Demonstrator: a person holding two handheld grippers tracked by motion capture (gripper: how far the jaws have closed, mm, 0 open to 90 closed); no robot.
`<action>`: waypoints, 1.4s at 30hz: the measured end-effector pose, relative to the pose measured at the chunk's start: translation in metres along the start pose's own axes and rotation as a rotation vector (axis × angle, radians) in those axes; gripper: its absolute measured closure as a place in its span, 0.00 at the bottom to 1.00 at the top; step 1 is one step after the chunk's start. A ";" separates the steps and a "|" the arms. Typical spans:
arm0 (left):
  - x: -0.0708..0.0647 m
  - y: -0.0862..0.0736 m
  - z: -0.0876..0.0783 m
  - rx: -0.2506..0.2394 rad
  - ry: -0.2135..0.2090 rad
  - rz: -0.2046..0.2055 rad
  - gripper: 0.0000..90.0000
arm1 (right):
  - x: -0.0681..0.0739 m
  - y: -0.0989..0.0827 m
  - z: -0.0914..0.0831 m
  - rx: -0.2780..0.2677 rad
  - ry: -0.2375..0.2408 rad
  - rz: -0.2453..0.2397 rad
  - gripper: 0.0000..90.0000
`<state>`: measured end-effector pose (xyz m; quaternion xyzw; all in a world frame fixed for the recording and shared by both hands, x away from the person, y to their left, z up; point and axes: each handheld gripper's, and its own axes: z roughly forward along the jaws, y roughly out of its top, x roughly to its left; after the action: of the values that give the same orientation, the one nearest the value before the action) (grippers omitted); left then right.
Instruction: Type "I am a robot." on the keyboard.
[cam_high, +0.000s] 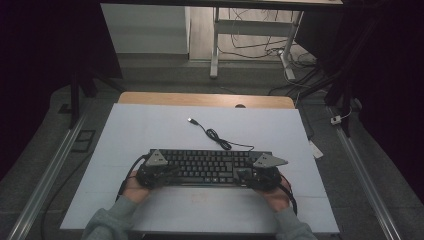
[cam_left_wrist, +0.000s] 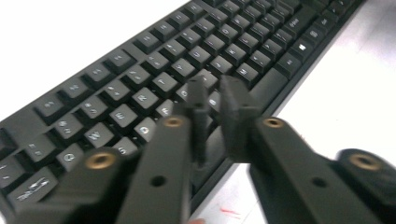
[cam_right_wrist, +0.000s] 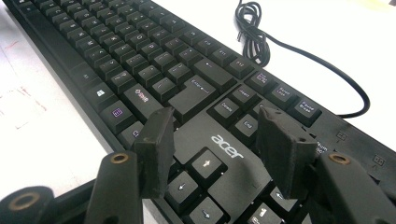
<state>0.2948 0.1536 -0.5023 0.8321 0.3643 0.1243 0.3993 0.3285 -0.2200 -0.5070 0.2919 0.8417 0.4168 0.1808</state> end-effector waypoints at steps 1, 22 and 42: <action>0.001 0.000 -0.001 -0.006 0.009 -0.007 0.79 | 0.000 0.000 0.000 0.003 0.000 0.000 0.52; 0.017 -0.002 -0.009 -0.012 0.067 -0.085 0.47 | -0.002 0.000 -0.001 -0.006 -0.003 -0.001 0.52; 0.022 -0.003 -0.006 0.012 0.091 -0.094 0.42 | -0.001 0.000 0.000 -0.006 -0.002 -0.003 0.52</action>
<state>0.3056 0.1735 -0.5024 0.8101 0.4214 0.1407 0.3826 0.3290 -0.2206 -0.5065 0.2907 0.8406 0.4188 0.1832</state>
